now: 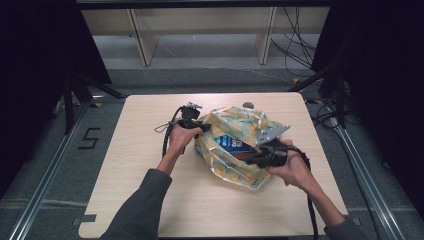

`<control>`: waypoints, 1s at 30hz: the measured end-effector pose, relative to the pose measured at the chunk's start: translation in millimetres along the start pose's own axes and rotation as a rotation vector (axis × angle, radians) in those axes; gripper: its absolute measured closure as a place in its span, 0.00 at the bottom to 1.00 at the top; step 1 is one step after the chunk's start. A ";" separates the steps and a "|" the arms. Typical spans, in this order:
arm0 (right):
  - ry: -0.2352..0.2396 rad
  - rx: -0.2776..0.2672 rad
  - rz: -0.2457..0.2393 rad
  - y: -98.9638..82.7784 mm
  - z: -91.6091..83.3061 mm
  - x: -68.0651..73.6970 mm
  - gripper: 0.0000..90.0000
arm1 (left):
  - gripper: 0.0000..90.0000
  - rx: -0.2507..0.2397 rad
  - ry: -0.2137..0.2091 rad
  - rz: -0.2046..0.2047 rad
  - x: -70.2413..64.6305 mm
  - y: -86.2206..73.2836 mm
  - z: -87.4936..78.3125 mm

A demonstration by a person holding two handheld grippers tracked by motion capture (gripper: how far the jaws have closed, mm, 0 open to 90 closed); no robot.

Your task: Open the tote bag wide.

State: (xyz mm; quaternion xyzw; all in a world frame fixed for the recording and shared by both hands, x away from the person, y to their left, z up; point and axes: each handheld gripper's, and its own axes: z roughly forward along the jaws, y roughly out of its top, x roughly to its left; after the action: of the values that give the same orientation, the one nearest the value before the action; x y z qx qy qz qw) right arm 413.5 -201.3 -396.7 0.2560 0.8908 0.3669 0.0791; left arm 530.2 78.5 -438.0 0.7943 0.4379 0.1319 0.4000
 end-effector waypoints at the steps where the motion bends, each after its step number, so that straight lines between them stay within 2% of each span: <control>1: -0.033 -0.018 0.001 6.4 -1.9 -7.0 0.99 | 0.64 -0.013 0.011 0.028 -4.4 1.8 -6.6; 4: -0.066 -0.005 0.009 21.5 3.3 -24.1 0.99 | 0.63 -0.089 -0.009 0.067 -18.2 6.2 -30.5; 5: -0.060 0.035 0.022 24.7 9.2 -26.6 0.99 | 0.64 -0.110 -0.024 0.077 -23.4 6.6 -37.6; 6: -0.051 0.060 0.014 26.4 17.5 -28.2 0.99 | 0.67 -0.125 -0.056 0.085 -29.1 5.7 -43.1; 7: -0.044 0.106 0.000 27.8 25.7 -28.6 1.00 | 0.70 -0.124 -0.090 0.093 -35.0 3.4 -45.6; 8: -0.045 0.135 -0.006 28.0 35.3 -28.2 1.00 | 0.72 -0.104 -0.129 0.110 -40.9 -0.3 -44.8; 9: -0.044 0.170 -0.030 28.9 43.1 -30.7 1.00 | 0.75 -0.088 -0.151 0.130 -47.3 -5.2 -42.3; 12: -0.081 0.245 -0.014 27.2 62.6 -38.1 1.00 | 0.83 -0.009 -0.238 0.155 -61.8 -22.8 -27.7; 14: -0.130 0.266 -0.019 26.9 68.2 -47.2 1.00 | 0.89 0.089 -0.222 0.241 -64.7 -35.0 -21.1; 15: -0.156 0.267 0.000 27.4 67.9 -52.3 1.00 | 0.91 0.089 -0.222 0.241 -64.7 -35.0 -21.1; 16: -0.191 0.257 -0.007 27.9 66.8 -60.9 1.00 | 0.92 0.161 -0.236 0.278 -65.0 -48.4 -19.7; 19: -0.318 0.259 0.055 30.5 59.3 -89.5 1.00 | 0.91 0.194 -0.270 0.318 -72.7 -69.7 -26.0; 21: -0.366 0.242 0.100 30.8 57.6 -109.1 1.00 | 0.90 0.196 -0.281 0.309 -79.7 -83.8 -28.3; 22: -0.365 0.244 0.131 30.6 58.6 -117.9 1.00 | 0.90 0.213 -0.283 0.314 -82.2 -89.4 -28.4; 23: -0.365 0.244 0.131 30.6 58.6 -117.9 1.00 | 0.90 0.213 -0.283 0.314 -82.2 -89.4 -28.4; 24: -0.375 0.233 0.156 30.3 61.7 -132.3 1.00 | 0.91 0.262 -0.277 0.384 -83.7 -95.1 -26.1; 26: -0.394 0.238 0.168 30.6 65.3 -138.1 1.00 | 0.90 0.259 -0.269 0.369 -86.7 -99.5 -21.5; 28: -0.372 0.254 0.174 29.0 69.8 -139.6 1.00 | 0.88 0.250 -0.262 0.378 -87.9 -97.1 -23.8; 30: -0.347 0.265 0.159 29.7 67.1 -133.0 0.99 | 0.86 0.210 -0.280 0.380 -89.4 -87.6 -32.0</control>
State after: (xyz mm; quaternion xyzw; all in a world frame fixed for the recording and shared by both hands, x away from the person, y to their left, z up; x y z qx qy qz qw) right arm 561.3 -210.8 -430.5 0.3928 0.8813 0.2022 0.1674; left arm 408.6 49.5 -470.6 0.9100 0.2322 0.0474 0.3401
